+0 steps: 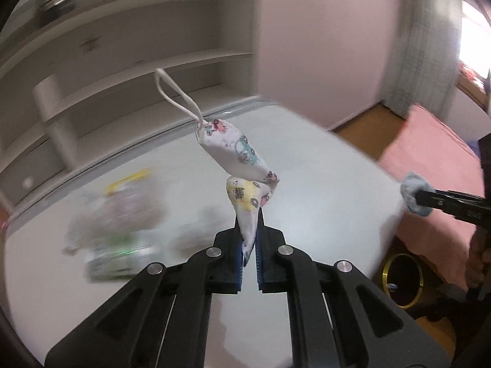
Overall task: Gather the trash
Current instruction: 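Carry the tissue and cloth over the black bin and open both tools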
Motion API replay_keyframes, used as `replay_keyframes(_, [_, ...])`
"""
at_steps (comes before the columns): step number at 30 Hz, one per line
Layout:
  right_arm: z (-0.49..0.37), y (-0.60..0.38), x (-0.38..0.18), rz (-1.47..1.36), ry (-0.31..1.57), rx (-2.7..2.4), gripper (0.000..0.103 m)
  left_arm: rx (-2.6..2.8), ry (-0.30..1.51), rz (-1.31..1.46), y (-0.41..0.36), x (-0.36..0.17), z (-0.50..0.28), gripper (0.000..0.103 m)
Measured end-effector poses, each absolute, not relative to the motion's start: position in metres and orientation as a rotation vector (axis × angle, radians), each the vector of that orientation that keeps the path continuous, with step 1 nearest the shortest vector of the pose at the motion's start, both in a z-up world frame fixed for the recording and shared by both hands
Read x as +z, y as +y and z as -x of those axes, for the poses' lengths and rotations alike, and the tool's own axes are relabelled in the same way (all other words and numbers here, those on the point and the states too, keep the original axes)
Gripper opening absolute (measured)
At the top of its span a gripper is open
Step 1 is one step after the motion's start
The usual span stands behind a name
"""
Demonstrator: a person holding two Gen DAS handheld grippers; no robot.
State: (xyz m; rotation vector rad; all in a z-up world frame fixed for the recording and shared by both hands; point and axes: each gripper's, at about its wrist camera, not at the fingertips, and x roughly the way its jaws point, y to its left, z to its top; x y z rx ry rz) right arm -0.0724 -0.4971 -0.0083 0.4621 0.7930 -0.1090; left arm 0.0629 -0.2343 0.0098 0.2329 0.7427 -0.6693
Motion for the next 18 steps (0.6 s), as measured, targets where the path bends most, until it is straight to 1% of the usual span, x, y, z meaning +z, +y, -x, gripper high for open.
replay_keyframes(6, [0.172, -0.594, -0.037, -0.556, 0.791, -0.464, 0.025, -0.948, 0.751, -0.29, -0.353, 0.002, -0.003, 0.005])
replay_keyframes(9, [0.225, -0.632, -0.061, -0.613, 0.816, -0.616, 0.025, -1.098, 0.77, -0.316, -0.418, -0.015, 0.037, 0.005])
replay_keyframes(12, [0.272, -0.661, -0.092, -0.67, 0.856, -0.748, 0.025, -1.23, 0.838, -0.343, -0.482, -0.049, 0.074, 0.005])
replay_keyframes(13, [0.286, -0.67, -0.104, -0.692, 0.874, -0.787, 0.025, -1.282, 0.887, -0.358, -0.509, -0.069, 0.09, 0.005])
replay_keyframes(18, [0.328, -0.698, -0.16, -0.825, 0.95, -0.883, 0.025, -1.405, 1.035, -0.453, -0.583, -0.151, 0.135, 0.005])
